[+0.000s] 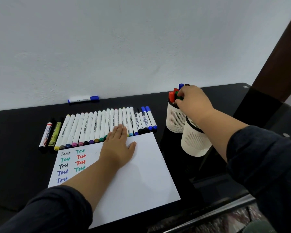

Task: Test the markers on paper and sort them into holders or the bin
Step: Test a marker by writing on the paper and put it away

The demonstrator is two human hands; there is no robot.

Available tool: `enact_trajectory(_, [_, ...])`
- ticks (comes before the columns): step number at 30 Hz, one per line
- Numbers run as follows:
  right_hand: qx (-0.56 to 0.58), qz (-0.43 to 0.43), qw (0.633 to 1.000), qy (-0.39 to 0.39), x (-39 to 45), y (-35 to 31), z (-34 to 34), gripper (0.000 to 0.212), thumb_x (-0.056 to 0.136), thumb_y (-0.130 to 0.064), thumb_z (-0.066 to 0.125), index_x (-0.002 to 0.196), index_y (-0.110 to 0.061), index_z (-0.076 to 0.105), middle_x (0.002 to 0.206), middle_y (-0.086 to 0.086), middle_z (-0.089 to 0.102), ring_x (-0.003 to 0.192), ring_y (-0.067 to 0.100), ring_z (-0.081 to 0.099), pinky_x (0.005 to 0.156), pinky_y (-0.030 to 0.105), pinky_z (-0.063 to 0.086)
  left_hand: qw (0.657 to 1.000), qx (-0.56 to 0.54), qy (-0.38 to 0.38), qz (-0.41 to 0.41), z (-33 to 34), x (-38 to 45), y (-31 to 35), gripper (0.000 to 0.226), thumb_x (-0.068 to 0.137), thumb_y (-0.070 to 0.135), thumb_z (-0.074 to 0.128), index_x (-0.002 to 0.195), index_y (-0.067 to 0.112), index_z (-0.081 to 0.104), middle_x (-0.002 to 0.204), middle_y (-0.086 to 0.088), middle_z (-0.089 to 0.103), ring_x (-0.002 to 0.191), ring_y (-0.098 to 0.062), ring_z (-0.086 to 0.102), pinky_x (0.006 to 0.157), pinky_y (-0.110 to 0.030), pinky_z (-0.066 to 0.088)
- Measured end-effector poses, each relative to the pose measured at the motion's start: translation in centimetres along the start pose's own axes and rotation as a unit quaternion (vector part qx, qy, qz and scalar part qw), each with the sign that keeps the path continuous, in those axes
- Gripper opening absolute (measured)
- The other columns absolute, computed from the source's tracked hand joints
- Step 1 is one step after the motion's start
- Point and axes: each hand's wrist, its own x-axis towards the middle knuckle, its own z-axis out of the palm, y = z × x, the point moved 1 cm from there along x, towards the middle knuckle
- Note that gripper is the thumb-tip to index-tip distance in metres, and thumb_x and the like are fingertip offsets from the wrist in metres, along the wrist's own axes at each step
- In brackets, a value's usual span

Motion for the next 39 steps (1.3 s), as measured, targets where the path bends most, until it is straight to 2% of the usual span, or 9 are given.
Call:
enact_trajectory(6, [-0.063, -0.029, 0.998, -0.005, -0.1, -0.2, -1.1, 0.03, 0.095, -0.025, 0.053, 0.121, -0.011, 0.057, 0.122, 0.009, 0.049, 0.107, 0.025, 0.054, 0.09, 0.034, 0.046, 0.999, 0.033, -0.026, -0.008, -0.8, -0.2, 0.2, 0.072, 0.097, 0.052, 0.021, 0.15, 0.009, -0.003, 0.158, -0.007, -0.008, 0.145, -0.02, -0.009, 0.117, -0.033, -0.004])
enact_trajectory(11, [-0.105, -0.094, 0.99, 0.001, 0.0, -1.8, -1.3, 0.027, 0.098, -0.03, 0.044, 0.114, -0.011, 0.054, 0.11, 0.007, 0.052, 0.101, 0.022, 0.05, 0.077, 0.03, 0.042, 0.999, 0.013, -0.045, -0.006, -2.3, 0.4, -1.0, 0.073, 0.097, 0.054, 0.023, 0.15, 0.011, -0.002, 0.158, -0.006, -0.006, 0.145, -0.018, -0.007, 0.117, -0.032, -0.002])
enact_trajectory(15, [-0.139, -0.156, 0.978, -0.009, 0.7, -4.4, -0.3, 0.026, 0.099, -0.03, 0.04, 0.113, -0.011, 0.051, 0.108, 0.007, 0.054, 0.101, 0.022, 0.05, 0.077, 0.032, 0.043, 0.999, 0.02, -0.032, -0.029, -3.6, 0.8, -3.7, 0.071, 0.097, 0.053, 0.022, 0.151, 0.011, 0.0, 0.158, -0.006, -0.004, 0.145, -0.019, -0.005, 0.116, -0.032, -0.002])
enact_trajectory(19, [-0.151, -0.223, 0.963, -0.007, 2.2, -7.5, 1.7, 0.027, 0.1, -0.031, 0.037, 0.114, -0.012, 0.05, 0.106, 0.006, 0.055, 0.099, 0.022, 0.05, 0.073, 0.031, 0.041, 0.998, 0.039, -0.011, -0.041, -4.6, 0.8, -7.5, 0.069, 0.098, 0.05, 0.022, 0.15, 0.01, 0.002, 0.159, -0.006, -0.002, 0.146, -0.018, -0.003, 0.116, -0.032, -0.001])
enact_trajectory(23, [-0.147, -0.283, 0.948, -0.007, 3.8, -10.8, 4.6, 0.028, 0.1, -0.03, 0.037, 0.115, -0.011, 0.05, 0.104, 0.005, 0.056, 0.097, 0.021, 0.051, 0.071, 0.03, 0.04, 0.997, 0.053, -0.021, -0.059, -5.0, 0.7, -10.9, 0.068, 0.098, 0.05, 0.018, 0.15, 0.011, -0.001, 0.158, -0.004, -0.004, 0.145, -0.015, -0.005, 0.115, -0.031, -0.003])
enact_trajectory(28, [-0.138, -0.339, 0.93, -0.021, 5.5, -15.0, 8.5, 0.027, 0.1, -0.028, 0.035, 0.117, -0.011, 0.049, 0.105, 0.005, 0.055, 0.093, 0.019, 0.047, 0.068, 0.029, 0.036, 0.996, 0.066, -0.013, -0.05, -5.1, -0.4, -13.8, 0.066, 0.097, 0.053, 0.014, 0.15, 0.018, -0.002, 0.158, 0.001, -0.008, 0.142, -0.008, -0.012, 0.11, -0.026, -0.012])
enact_trajectory(32, [-0.137, -0.361, 0.922, -0.037, 6.8, -17.6, 11.5, 0.03, 0.1, -0.028, 0.034, 0.124, -0.012, 0.046, 0.109, 0.005, 0.053, 0.099, 0.021, 0.05, 0.071, 0.03, 0.04, 0.998, 0.036, -0.008, -0.057, -5.1, -0.9, -14.5, 0.064, 0.097, 0.053, 0.018, 0.15, 0.024, -0.004, 0.156, 0.006, -0.011, 0.13, 0.002, -0.018, 0.105, -0.022, -0.014])
enact_trajectory(39, [-0.106, -0.355, 0.925, -0.081, 10.1, -20.9, 16.6, 0.039, 0.098, -0.026, 0.04, 0.135, -0.014, 0.041, 0.125, 0.008, 0.047, 0.113, 0.027, 0.046, 0.085, 0.038, 0.044, 0.998, -0.01, -0.003, -0.068, -4.6, -0.8, -14.9, 0.063, 0.096, 0.054, 0.022, 0.148, 0.029, -0.004, 0.156, 0.011, -0.012, 0.127, 0.006, -0.018, 0.106, -0.02, -0.014])
